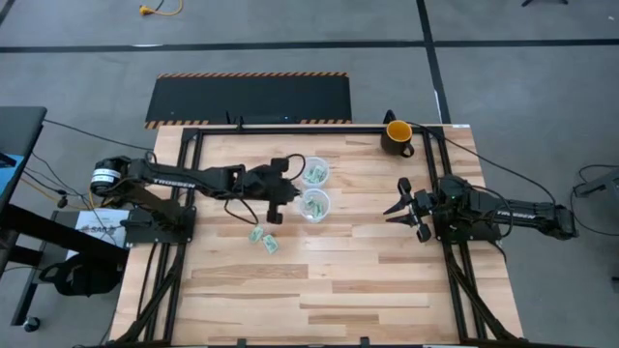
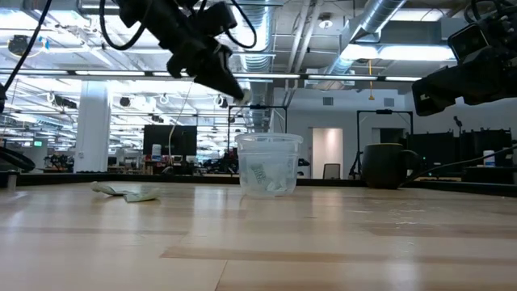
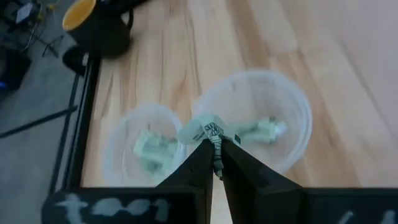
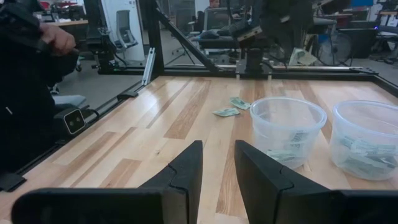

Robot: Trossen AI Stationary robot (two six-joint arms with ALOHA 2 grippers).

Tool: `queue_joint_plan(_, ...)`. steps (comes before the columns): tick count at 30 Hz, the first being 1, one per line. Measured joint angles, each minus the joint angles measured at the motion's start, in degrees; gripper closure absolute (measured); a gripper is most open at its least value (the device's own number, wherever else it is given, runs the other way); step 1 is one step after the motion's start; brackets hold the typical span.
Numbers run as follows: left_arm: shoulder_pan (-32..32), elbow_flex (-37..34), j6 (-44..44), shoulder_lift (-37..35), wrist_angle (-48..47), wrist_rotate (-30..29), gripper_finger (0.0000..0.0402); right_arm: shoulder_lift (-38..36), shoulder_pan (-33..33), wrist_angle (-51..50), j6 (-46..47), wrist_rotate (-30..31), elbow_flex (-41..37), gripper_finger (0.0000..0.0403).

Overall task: Pick and place items into bin
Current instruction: Put the green stevia packet into the bottom transparent bin

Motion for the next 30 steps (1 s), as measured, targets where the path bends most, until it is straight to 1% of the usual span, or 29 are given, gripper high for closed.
queue_joint_plan(5, 0.9, 0.0, -1.0, 0.0, 4.6, 4.8, 0.0386, 0.0, 0.0, 0.0, 0.0, 0.0, 0.0, 0.0316)
queue_joint_plan(8, 1.2, -0.2, -1.2, 0.0, 7.0, 6.8, 0.0386, 0.0, 0.0, 0.0, 0.0, 0.0, 0.0, 0.0316)
queue_joint_plan(16, 2.1, -0.3, -3.0, 0.0, 6.0, 12.3, 0.0386, 0.0, 0.0, 0.0, 0.0, 0.0, 0.0, 0.0316)
queue_joint_plan(27, 2.1, -0.3, -2.2, 0.0, 7.1, 12.5, 0.0386, 0.0, 0.0, 0.0, 0.0, 0.0, 0.0, 0.0316)
queue_joint_plan(30, 2.1, -0.3, -2.0, 0.0, 8.1, 12.5, 0.0380, 0.0, 0.0, 0.0, 0.0, 0.0, 0.0, 0.0316)
